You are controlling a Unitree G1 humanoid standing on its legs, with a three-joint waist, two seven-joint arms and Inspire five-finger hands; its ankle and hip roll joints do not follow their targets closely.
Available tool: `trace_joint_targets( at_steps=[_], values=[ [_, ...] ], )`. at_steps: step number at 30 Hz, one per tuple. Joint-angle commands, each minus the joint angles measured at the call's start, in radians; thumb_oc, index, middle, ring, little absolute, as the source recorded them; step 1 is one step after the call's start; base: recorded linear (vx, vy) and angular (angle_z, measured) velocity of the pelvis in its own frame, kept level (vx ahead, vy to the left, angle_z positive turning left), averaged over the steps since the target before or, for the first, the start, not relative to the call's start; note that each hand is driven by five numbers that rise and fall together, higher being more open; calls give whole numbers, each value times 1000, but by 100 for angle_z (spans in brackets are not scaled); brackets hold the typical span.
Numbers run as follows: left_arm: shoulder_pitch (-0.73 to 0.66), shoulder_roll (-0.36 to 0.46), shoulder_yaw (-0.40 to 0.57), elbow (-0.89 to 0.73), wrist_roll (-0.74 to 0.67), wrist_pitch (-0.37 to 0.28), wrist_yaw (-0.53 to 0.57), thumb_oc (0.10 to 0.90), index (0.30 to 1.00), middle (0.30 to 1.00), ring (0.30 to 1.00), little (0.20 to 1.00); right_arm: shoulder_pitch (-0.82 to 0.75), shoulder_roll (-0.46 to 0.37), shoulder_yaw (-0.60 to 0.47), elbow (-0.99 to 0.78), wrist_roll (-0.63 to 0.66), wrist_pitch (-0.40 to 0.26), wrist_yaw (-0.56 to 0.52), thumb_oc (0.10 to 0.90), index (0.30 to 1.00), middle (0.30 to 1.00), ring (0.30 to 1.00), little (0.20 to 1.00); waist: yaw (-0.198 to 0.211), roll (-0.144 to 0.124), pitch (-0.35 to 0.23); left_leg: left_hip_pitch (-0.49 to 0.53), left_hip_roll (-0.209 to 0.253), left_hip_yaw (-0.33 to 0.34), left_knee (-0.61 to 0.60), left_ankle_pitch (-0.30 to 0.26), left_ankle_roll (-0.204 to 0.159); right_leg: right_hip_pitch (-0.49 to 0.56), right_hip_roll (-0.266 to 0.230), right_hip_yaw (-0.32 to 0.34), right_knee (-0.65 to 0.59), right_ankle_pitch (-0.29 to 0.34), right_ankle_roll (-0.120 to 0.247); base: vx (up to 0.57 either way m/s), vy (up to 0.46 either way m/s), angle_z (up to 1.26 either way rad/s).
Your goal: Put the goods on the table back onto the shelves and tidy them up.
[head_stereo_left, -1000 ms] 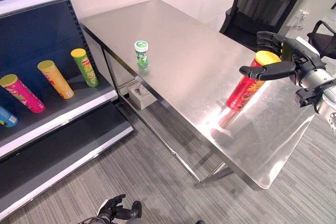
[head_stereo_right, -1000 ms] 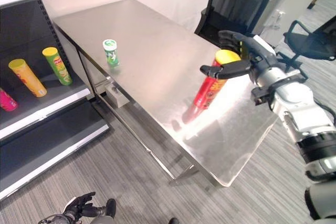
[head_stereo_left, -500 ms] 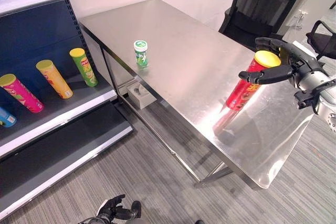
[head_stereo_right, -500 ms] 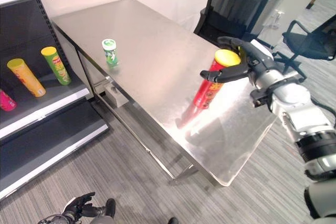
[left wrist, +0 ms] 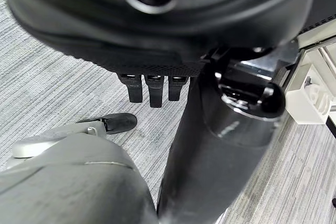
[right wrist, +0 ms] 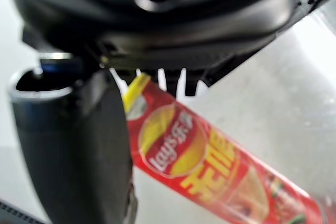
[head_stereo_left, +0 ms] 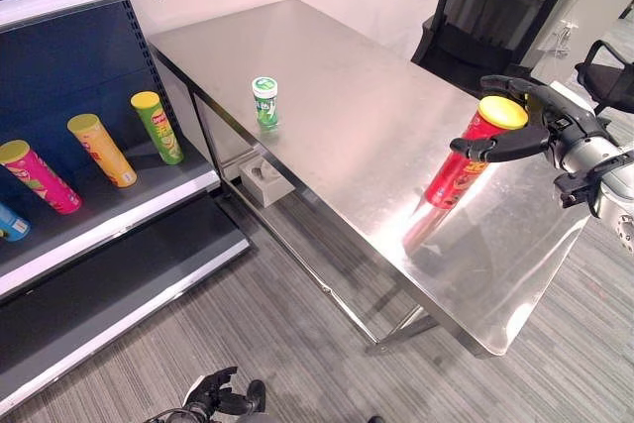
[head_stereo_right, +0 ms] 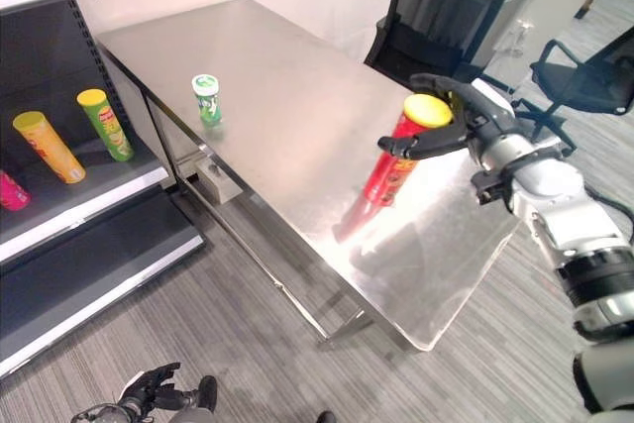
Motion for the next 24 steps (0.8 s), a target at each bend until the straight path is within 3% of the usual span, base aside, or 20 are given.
trace_joint_targets(
  at_steps=[1,2,9,14,15,16,18,19,20,21,24],
  values=[
    [10,22,-86,29,18,-21,-11,800,900,900,900,900,-87,-44,13,7,-9,-49,-8,435,352,352,352,352,33,-18,-37,48,20,52,4,-138,-26,-16,-31,-25,6,1,41,0,0,0],
    [10,23,-85,27,22,-21,-11,800,900,900,900,900,-81,-47,19,6,-15,-42,-3,400,300,300,300,300,32,-19,-37,49,20,52,4,-138,-26,-16,-30,-25,6,1,41,0,0,0],
    [12,20,-84,29,22,-20,-10,800,900,900,900,900,-50,-49,5,4,-27,-43,-4,400,300,300,300,300,28,-18,-33,52,21,53,4,-139,-26,-15,-31,-23,6,1,41,0,0,0],
    [40,33,22,-21,-34,-17,24,800,900,900,900,900,125,138,-371,-263,21,-159,-135,400,300,300,300,300,52,10,-40,54,39,24,4,-132,-27,-3,-11,-19,6,-33,24,-8,-134,-1],
    [44,35,32,-30,-45,-16,28,800,900,900,900,900,118,152,-391,-299,4,-176,-154,400,300,300,300,300,62,12,-39,47,46,14,4,-124,-33,-1,-2,-21,6,-42,18,-205,-386,28],
    [54,30,58,-60,-86,-19,42,800,900,900,900,900,57,206,-438,-415,-28,-238,-205,400,300,300,300,300,111,32,-16,-22,73,-61,4,-57,-65,-6,41,-37,6,-84,-5,-268,-355,41],
    [50,25,58,-64,-96,-16,46,800,900,900,900,900,49,226,-454,-451,-48,-253,-225,400,300,300,300,300,134,43,-4,-81,73,-111,4,-23,-84,-14,52,-76,6,-98,-16,-251,-213,97],
    [44,18,59,-53,-99,-13,49,800,900,900,900,900,53,214,-466,-469,-74,-259,-238,400,300,300,300,300,138,47,5,-113,78,-103,4,0,-93,-12,46,-117,6,-102,-16,-177,-21,166],
    [46,9,63,-56,-101,-10,51,800,900,900,900,900,55,198,-468,-482,-97,-255,-246,400,300,300,300,300,134,48,13,-127,91,-55,4,13,-90,-11,38,-152,6,-101,-16,-238,76,207],
    [54,-1,72,-55,-100,-8,50,800,900,900,900,900,58,189,-469,-501,-115,-257,-255,400,300,300,300,300,130,49,19,-119,135,31,8,23,-82,-17,14,-200,6,-75,-8,-210,154,166],
    [67,-3,79,-43,-82,-5,47,800,900,900,900,900,79,164,-496,-512,-141,-251,-262,400,300,300,300,300,110,49,11,-63,205,61,16,11,-106,-2,-23,-236,6,-56,11,-43,197,82]
  ],
)
